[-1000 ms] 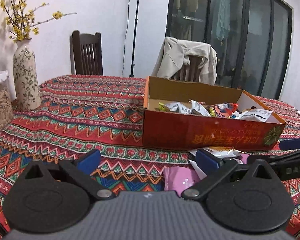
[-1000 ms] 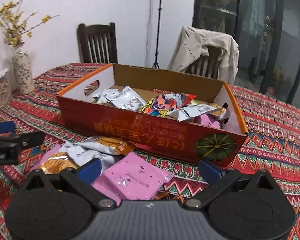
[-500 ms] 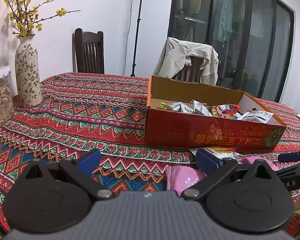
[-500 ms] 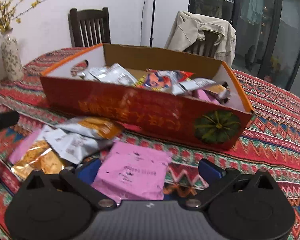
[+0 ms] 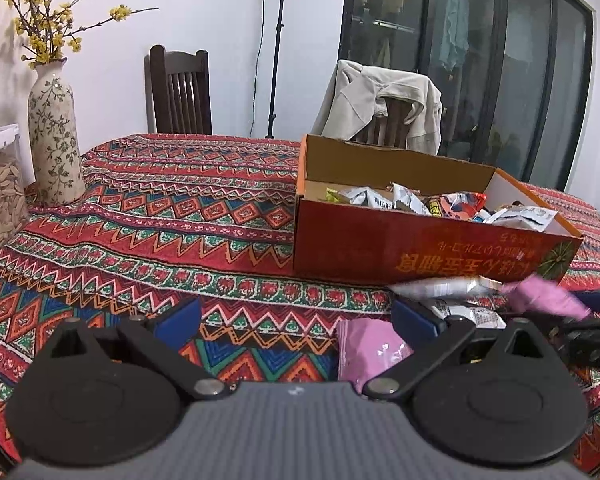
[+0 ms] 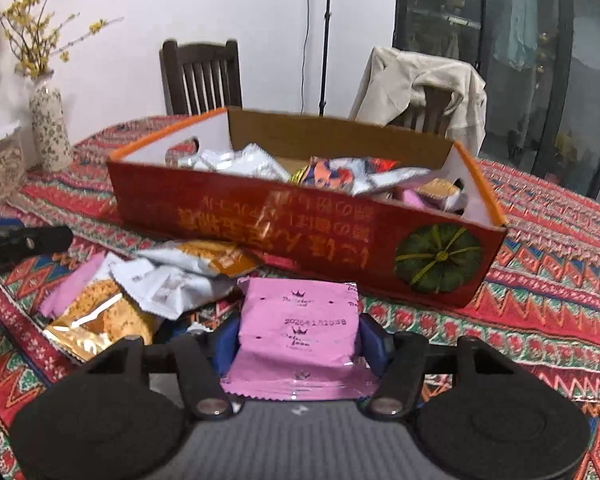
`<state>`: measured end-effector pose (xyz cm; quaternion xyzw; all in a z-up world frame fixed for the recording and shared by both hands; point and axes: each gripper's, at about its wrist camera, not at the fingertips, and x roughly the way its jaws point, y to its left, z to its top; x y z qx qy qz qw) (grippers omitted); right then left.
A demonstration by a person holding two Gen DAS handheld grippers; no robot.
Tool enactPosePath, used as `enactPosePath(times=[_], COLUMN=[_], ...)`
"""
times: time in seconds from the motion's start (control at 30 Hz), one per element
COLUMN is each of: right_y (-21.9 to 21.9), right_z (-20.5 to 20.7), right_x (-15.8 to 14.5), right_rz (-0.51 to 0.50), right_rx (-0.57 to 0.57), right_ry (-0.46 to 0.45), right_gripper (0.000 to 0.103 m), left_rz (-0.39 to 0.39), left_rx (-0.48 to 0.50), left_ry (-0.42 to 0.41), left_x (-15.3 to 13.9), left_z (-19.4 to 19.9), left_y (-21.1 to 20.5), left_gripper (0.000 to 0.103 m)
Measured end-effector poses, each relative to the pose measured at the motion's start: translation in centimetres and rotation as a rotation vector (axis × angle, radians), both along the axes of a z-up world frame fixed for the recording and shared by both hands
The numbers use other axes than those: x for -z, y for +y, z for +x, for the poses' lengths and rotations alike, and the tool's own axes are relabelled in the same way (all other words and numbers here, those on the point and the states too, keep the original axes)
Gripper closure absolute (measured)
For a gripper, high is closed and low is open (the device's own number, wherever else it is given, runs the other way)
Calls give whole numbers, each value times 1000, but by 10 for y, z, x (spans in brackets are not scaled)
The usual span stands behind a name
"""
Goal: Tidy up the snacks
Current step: 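Grasp a pink packet with the right tool while the left tool grasps another pink packet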
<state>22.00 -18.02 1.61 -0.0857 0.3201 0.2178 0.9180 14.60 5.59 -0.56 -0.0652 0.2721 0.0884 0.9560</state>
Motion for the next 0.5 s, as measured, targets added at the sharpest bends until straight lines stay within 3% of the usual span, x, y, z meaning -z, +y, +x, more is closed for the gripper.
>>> enactPosePath(times=[0.17,0.3,0.5], right_y=[-20,-33,-36], right_z=[-8,-3,-4], right_x=[-16,-20,-21], right_rz=[57,97,121], right_rx=[53,93,80], right_ry=[-86,-77,-69], right_gripper=[42,42,42], left_rz=[26,75,81], left_rx=[22,60,104], left_ry=[61,105,142], left_x=[3,6,8], left_z=[5,9,17], left_y=[-8,-23,-46], left_gripper=[0,0,0])
